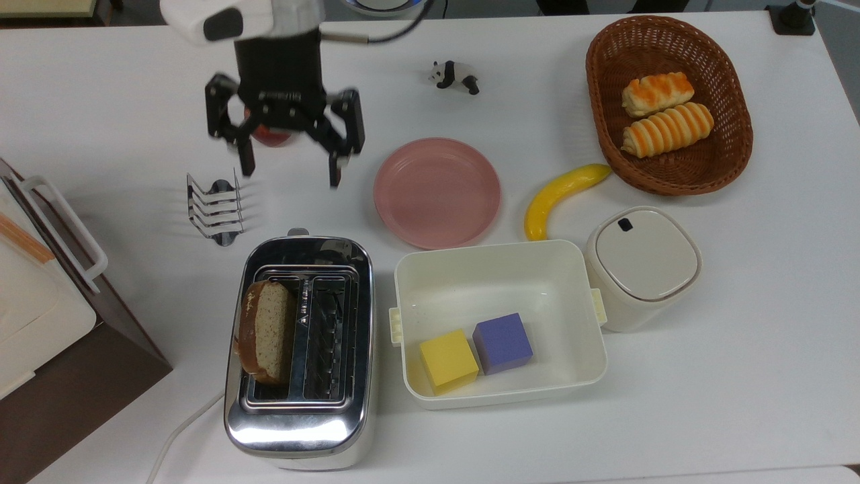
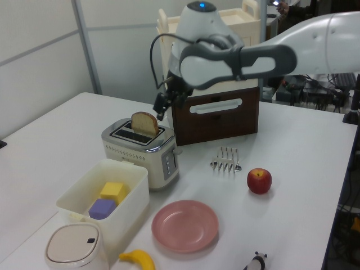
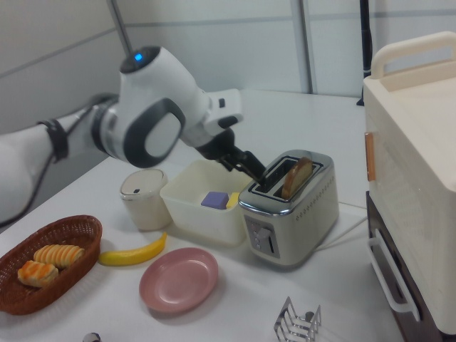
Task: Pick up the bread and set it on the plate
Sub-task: 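Move the open gripper over the toaster slot holding the bread slice, then lower the gripper and close it on the bread slice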
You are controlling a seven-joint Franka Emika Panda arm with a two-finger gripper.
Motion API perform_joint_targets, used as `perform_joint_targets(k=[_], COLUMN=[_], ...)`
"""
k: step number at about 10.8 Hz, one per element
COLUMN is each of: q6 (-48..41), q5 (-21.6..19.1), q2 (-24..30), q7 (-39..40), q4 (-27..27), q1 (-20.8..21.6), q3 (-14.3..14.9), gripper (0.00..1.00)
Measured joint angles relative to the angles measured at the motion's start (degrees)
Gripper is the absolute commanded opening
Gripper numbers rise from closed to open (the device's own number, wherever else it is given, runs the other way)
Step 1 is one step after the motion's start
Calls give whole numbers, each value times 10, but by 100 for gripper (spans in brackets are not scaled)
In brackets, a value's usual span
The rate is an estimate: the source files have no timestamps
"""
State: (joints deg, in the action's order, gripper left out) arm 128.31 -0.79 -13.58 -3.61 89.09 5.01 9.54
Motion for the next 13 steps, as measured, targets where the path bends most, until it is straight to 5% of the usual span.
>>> perform_joint_targets(k=[5,7,9,11,12,13], q6=[232,250,250,250,250,250], q5=[0,0,0,0,0,0], q2=[-109,-125,-140,-155,-159,-159], q7=[-25,-27,-46,-59,-60,-61], q4=[0,-13,-32,-46,-50,-51], q1=[-6,-7,-7,-3,-1,-1], q3=[17,25,27,27,26,26], gripper=[100,90,63,12,0,0])
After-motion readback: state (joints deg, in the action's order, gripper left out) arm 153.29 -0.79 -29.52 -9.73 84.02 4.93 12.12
